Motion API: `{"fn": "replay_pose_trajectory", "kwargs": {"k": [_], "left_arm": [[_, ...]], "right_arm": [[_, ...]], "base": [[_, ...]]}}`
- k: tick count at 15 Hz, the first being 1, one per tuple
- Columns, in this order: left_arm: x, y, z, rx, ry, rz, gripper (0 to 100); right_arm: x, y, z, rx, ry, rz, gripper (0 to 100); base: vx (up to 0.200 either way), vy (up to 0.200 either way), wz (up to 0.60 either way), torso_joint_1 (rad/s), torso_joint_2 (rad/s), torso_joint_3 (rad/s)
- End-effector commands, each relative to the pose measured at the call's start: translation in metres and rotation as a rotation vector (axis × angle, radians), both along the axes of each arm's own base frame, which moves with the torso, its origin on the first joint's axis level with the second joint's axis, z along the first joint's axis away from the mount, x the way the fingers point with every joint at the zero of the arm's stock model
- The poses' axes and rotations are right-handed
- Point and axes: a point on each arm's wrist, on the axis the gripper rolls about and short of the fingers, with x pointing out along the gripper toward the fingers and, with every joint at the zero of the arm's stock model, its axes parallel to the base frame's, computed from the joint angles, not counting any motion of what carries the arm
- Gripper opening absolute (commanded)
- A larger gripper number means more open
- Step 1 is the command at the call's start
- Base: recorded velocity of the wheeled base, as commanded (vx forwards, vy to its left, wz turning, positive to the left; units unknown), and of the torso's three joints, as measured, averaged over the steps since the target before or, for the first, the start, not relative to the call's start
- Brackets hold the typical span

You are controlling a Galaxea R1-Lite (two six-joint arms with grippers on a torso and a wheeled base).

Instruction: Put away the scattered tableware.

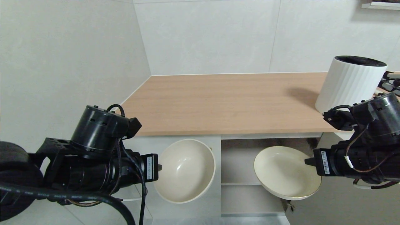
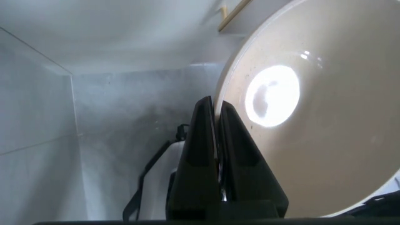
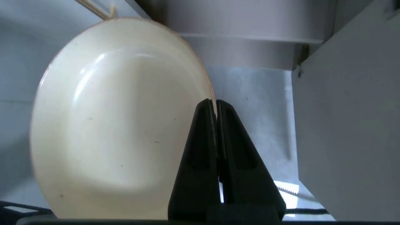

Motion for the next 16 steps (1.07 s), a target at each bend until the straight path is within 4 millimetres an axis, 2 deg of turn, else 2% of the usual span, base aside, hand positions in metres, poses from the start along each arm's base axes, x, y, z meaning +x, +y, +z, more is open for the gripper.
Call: {"fn": "replay_pose_trajectory", "kwargs": {"k": [1, 10, 16], "left_arm": [[0.0003, -0.0001, -0.0004, 0.001, 0.001, 0.001, 0], [0.0003, -0.0001, -0.0004, 0.001, 0.001, 0.001, 0], [0.0005, -0.0003, -0.0008, 0.002, 0.003, 0.001, 0]], "right_arm": [[0.0011, 0.0008, -0.0016, -0.003, 0.006, 0.001, 0], [0.0022, 0.0013, -0.003, -0.006, 0.012, 0.001, 0], [0.0041, 0.002, -0.0055, -0.011, 0.021, -0.001, 0]], "base": [[0.0, 0.0, 0.0, -0.198, 0.48, 0.286], [0.0, 0.0, 0.0, -0.173, 0.47, 0.296], [0.0, 0.0, 0.0, -0.094, 0.41, 0.294]]}}
